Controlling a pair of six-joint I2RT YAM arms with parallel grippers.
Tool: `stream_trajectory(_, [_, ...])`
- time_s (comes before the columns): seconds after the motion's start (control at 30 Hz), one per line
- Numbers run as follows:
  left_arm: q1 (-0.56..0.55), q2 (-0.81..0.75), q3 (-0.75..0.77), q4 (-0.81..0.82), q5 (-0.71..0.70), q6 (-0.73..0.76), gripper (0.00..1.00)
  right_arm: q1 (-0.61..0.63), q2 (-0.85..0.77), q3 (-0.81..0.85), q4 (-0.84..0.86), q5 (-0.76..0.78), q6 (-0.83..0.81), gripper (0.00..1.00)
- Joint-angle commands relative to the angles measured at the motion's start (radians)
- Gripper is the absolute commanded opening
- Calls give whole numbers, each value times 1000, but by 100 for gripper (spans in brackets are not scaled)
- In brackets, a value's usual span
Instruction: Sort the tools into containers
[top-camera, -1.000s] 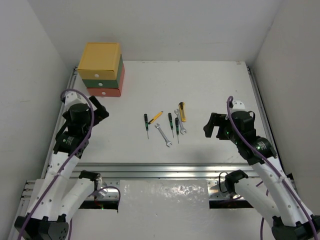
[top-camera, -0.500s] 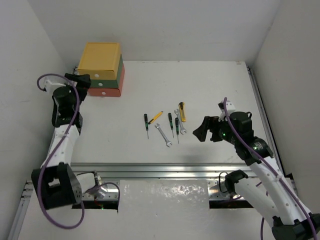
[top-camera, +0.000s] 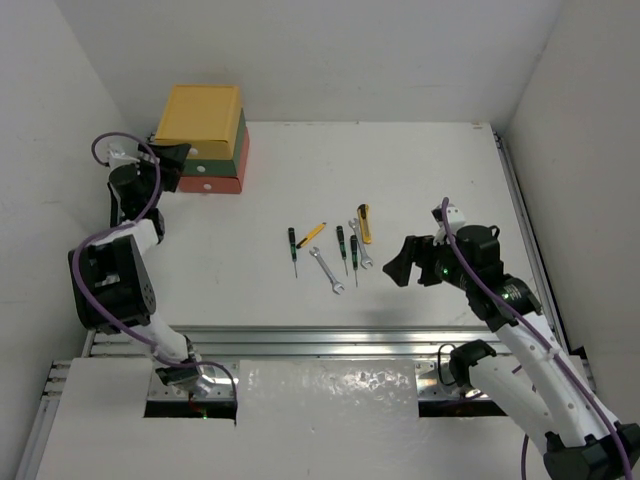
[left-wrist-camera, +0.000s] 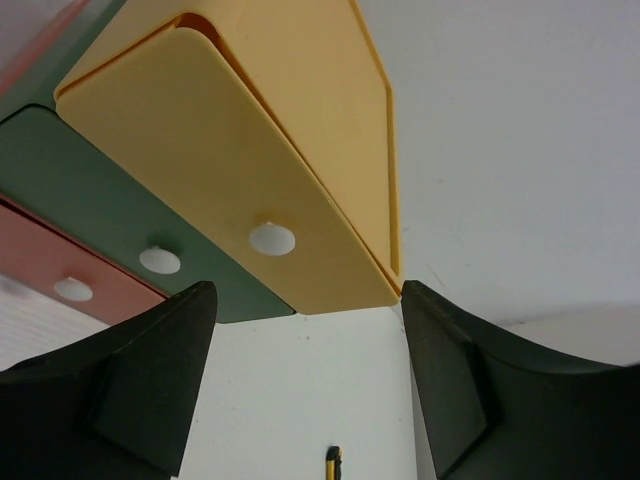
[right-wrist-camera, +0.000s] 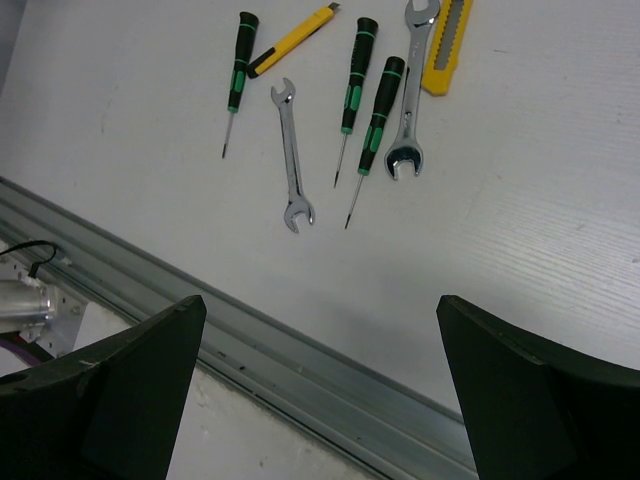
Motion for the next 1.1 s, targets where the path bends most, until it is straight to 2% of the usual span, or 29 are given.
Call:
stream_trajectory(0.0, [7,39,54,149,60,-14,71,-1,-3,-6,49,-10,-20,99])
stream_trajectory(0.17, [7,115,97,168,69,-12,70,-1,4,-4,58,-16,-18,99])
stream_trajectory(0.37, [6,177,126,182,69,-12,56,-1,23,-3,61,-21,-20,99])
stream_trajectory(0.63, [6,256,145,246,86,-25,55,-1,36,-1,62,-24,-24,99])
stream_trajectory(0.83, [0,266,171,235,78,-3,44,-1,43,-6,73,-27,-24,99])
stream_trajectory(1.07, [-17,284,189,235,82,-3,42,-3,50,-13,79,-33,-26,99])
